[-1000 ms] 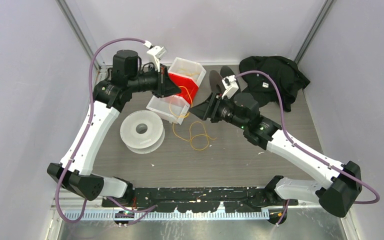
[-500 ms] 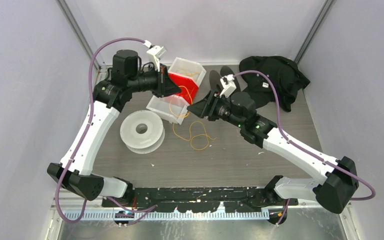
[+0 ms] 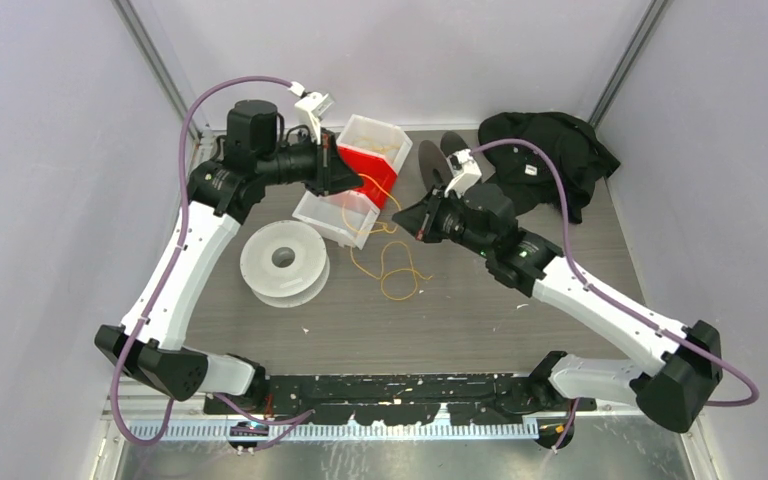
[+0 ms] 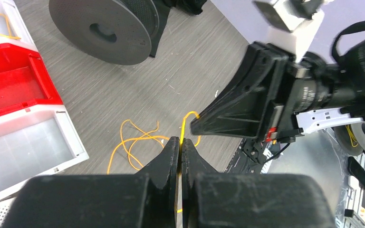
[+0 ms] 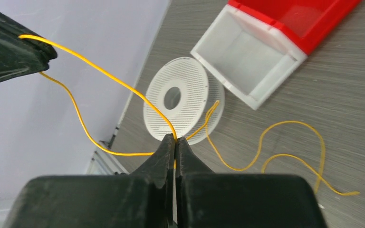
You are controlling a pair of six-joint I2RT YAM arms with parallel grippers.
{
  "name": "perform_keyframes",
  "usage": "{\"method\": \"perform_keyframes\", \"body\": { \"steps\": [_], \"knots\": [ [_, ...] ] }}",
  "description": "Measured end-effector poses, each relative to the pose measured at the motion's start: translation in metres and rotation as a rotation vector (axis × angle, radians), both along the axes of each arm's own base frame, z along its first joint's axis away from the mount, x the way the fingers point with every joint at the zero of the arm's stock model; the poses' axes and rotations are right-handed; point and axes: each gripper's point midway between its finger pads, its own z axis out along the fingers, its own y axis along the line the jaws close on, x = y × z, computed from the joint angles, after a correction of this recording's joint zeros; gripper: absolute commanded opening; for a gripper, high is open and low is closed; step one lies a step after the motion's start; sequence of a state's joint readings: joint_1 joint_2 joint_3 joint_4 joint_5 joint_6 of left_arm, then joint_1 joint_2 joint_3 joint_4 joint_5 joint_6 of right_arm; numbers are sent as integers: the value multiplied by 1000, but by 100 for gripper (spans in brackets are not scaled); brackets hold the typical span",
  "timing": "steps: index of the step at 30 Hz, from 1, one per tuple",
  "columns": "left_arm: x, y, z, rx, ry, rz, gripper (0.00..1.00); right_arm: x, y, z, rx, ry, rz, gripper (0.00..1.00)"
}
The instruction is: Wrap the cables
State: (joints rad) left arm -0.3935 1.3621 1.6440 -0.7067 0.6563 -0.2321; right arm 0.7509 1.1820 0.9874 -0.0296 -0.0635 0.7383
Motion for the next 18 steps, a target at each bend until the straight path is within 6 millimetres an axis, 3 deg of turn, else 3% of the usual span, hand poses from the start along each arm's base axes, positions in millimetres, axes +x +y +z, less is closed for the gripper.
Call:
{"method": "perform_keyframes", "body": {
  "steps": [1, 2, 4, 6, 10, 12, 15, 18],
  "knots": [
    [0, 0, -1, 1, 3, 0, 1, 0, -6, 1, -25, -8, -14, 0],
    [0, -1, -3, 3, 7, -2, 11, -1, -11, 3, -48, -19, -27, 0],
    [1, -5, -8, 11, 18, -8, 45, -2, -26, 12, -104, -52, -58, 0],
    [5, -9, -16, 25, 41, -7, 62, -6, -48, 22, -176, -96, -95, 0],
    [17, -16, -39, 67, 108, -4, 72, -23, -98, 42, -324, -178, -141, 1],
    [23, -18, -51, 84, 141, 2, 73, -36, -118, 52, -374, -214, -134, 1],
    [29, -21, -61, 91, 182, 20, 73, -60, -135, 60, -468, -202, -64, 1],
    [34, -24, -63, 75, 204, 32, 73, -67, -135, 63, -553, -144, 5, 1]
  ]
}}
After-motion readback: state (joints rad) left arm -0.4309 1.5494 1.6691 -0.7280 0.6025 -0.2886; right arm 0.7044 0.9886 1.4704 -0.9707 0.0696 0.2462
